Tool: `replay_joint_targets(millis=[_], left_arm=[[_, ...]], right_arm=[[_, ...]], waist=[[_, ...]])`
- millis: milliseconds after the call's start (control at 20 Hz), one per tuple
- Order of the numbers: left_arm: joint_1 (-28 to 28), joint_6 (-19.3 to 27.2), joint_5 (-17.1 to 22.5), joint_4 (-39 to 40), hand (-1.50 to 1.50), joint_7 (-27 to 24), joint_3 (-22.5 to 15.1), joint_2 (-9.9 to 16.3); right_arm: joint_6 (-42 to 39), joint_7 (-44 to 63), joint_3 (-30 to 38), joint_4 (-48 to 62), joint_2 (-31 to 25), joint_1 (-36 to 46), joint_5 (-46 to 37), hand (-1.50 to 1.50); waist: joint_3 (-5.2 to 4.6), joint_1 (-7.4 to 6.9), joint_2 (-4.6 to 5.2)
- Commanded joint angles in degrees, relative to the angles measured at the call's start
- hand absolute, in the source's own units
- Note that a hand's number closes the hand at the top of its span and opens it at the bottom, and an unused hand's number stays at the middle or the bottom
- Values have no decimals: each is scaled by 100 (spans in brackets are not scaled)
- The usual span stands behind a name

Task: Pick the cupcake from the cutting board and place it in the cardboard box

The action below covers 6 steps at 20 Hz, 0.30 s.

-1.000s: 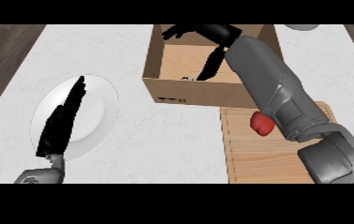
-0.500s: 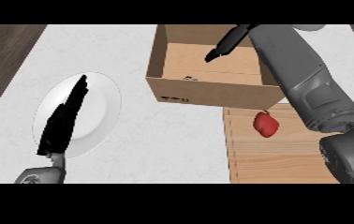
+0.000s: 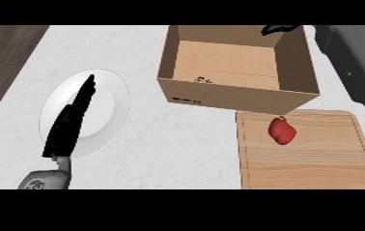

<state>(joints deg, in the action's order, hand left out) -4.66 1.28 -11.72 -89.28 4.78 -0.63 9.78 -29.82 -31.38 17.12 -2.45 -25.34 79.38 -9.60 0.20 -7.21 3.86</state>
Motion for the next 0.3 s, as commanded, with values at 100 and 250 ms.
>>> replay_joint_targets(millis=[100,250], left_arm=[[-143,-24,1,-53,0,56,-75,-58],[-282,24,-31,33,0,65,-16,-33]], right_arm=[[-348,-94,127,-70,-617,-265,115,-150],[-789,-35,88,-184,-922,-187,79,-150]], waist=[[23,-130,122],[28,-121,164]])
